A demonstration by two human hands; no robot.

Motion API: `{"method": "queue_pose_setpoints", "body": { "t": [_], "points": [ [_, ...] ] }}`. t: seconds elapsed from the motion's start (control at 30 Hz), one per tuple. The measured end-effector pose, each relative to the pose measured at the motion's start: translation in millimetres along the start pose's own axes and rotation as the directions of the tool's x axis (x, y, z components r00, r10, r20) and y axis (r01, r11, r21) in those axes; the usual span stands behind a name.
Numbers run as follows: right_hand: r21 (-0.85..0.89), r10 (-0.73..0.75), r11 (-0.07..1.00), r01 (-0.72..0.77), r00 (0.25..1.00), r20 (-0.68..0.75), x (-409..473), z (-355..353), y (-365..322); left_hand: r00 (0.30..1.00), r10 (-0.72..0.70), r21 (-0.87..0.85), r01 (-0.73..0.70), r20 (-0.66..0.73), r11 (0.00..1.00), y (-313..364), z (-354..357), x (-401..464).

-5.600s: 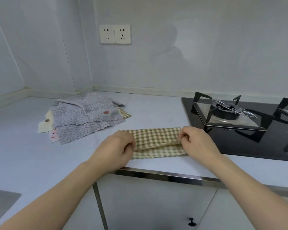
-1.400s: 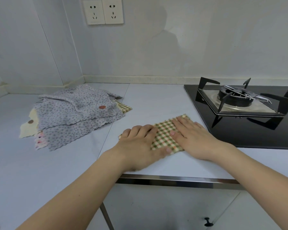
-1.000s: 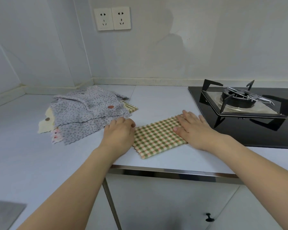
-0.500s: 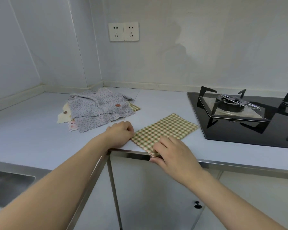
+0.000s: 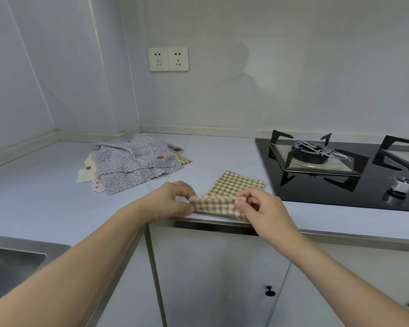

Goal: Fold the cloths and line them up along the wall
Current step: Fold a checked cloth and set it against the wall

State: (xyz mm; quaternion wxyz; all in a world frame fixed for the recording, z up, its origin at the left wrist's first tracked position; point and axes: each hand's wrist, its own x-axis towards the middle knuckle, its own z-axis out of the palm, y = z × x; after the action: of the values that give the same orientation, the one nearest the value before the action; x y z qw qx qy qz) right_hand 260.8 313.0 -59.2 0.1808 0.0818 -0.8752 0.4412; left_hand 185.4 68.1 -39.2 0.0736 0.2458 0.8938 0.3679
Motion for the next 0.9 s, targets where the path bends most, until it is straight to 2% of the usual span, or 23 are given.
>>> {"method": "queue_pose_setpoints", "body": {
  "t": [0.07, 0.17, 0.3, 0.47, 0.63, 0.8, 0.9],
  "points": [
    [0.078, 0.08, 0.994, -0.08, 0.997, 0.002, 3, -7, -1, 0.998, -0.01, -0.075, 0.005, -0.064, 0.997, 5, 2, 8],
    [0.137, 0.192, 0.972, -0.193, 0.981, 0.016, 15, -17, 5, 0.997, -0.06, -0.273, 0.044, -0.05, 0.961, 17, 4, 21],
    [0.039, 0.214, 0.976, -0.212, 0.976, -0.034, 43, -30, 23, 0.981, -0.148, -0.312, 0.104, -0.122, 0.944, 35, 16, 55],
    [-0.196, 0.203, 0.957, -0.213, 0.977, -0.07, 85, -45, 51, 0.934, -0.235, -0.166, 0.195, -0.269, 0.967, 50, 38, 111],
    [-0.432, 0.171, 0.884, -0.181, 0.983, -0.063, 112, -42, 75, 0.931, -0.214, 0.149, 0.266, -0.295, 0.952, 43, 55, 147],
    [-0.481, 0.116, 0.87, -0.106, 0.993, -0.008, 114, -38, 90, 0.918, -0.103, 0.37, 0.255, -0.382, 0.893, 34, 69, 154],
    [-0.527, 0.108, 0.845, -0.087, 0.994, 0.008, 115, -38, 95, 0.921, -0.102, 0.393, 0.258, -0.376, 0.883, 36, 68, 155]
  ]
}}
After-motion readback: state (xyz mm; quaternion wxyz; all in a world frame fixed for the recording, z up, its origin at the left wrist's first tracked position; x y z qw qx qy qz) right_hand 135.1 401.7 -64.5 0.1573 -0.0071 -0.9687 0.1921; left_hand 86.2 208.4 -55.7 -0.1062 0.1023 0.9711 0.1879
